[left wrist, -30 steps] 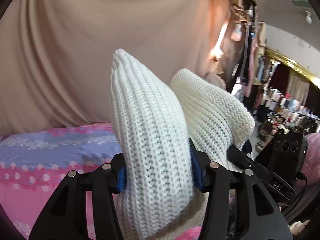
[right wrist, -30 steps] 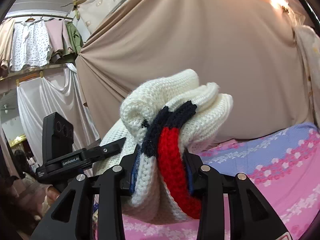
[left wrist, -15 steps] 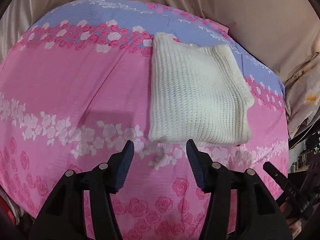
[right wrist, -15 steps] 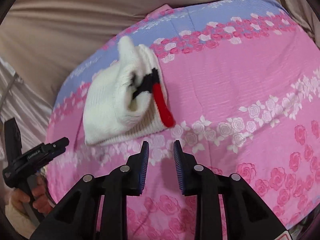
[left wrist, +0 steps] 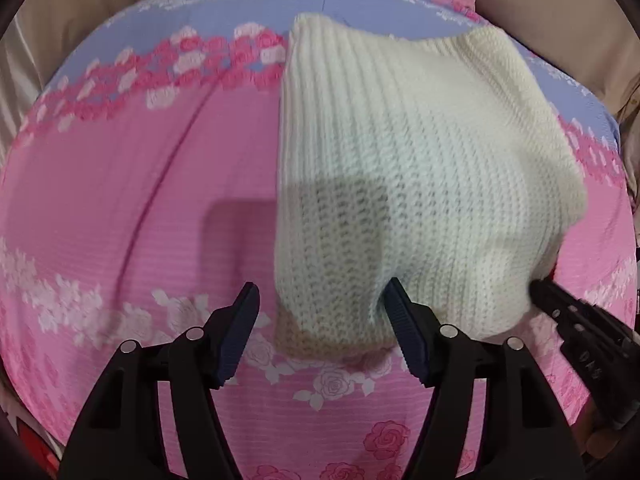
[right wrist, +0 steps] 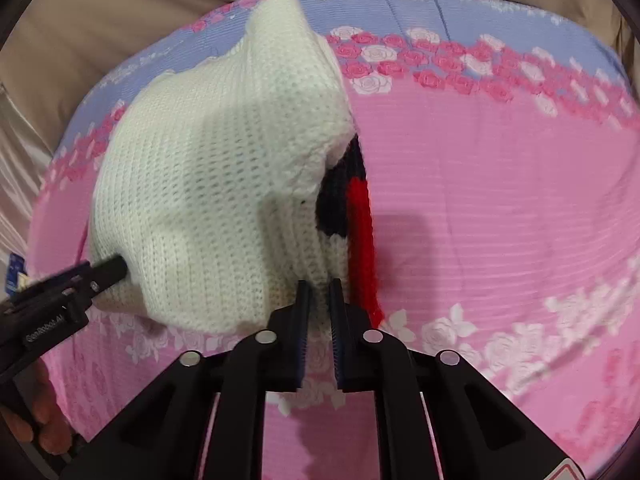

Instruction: Fold small clothes

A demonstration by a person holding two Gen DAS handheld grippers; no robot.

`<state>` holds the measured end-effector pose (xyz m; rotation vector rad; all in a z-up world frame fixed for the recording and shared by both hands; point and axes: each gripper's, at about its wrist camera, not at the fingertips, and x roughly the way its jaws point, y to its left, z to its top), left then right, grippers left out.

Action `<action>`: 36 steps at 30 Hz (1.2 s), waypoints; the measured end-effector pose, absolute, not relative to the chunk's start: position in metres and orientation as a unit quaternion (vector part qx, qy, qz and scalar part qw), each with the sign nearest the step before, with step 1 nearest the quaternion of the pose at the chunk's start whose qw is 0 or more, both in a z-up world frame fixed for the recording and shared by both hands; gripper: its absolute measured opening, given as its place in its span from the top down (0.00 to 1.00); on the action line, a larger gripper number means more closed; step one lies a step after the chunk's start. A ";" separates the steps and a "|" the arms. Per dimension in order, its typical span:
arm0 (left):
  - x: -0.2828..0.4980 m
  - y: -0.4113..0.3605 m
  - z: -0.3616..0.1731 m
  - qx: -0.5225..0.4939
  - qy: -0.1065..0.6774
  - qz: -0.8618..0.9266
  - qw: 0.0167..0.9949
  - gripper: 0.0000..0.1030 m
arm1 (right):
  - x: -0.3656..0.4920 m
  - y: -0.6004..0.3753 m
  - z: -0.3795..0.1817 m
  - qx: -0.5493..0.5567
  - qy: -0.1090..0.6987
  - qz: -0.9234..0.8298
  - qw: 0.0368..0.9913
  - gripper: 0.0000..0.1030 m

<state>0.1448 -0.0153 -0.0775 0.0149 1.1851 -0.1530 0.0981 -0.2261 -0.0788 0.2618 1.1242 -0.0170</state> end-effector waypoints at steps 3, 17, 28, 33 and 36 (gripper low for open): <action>0.137 -0.015 -0.070 0.011 0.551 -0.074 0.831 0.39 | 0.090 -0.221 -0.058 0.111 0.525 -0.020 0.843 0.92; 0.068 -0.039 -0.012 0.042 0.481 -0.061 0.874 0.30 | 0.007 -0.218 -0.015 0.093 0.465 -0.086 0.876 0.60; 0.033 -0.047 -0.013 0.054 0.474 -0.058 0.877 0.28 | -0.024 -0.197 -0.017 0.075 0.462 -0.083 0.880 0.51; 0.026 -0.048 -0.013 0.065 0.469 -0.056 0.879 0.27 | -0.026 -0.188 -0.013 0.061 0.454 -0.079 0.885 0.50; 0.024 -0.049 -0.013 0.071 0.465 -0.057 0.881 0.27 | -0.027 -0.185 -0.012 0.057 0.452 -0.080 0.887 0.47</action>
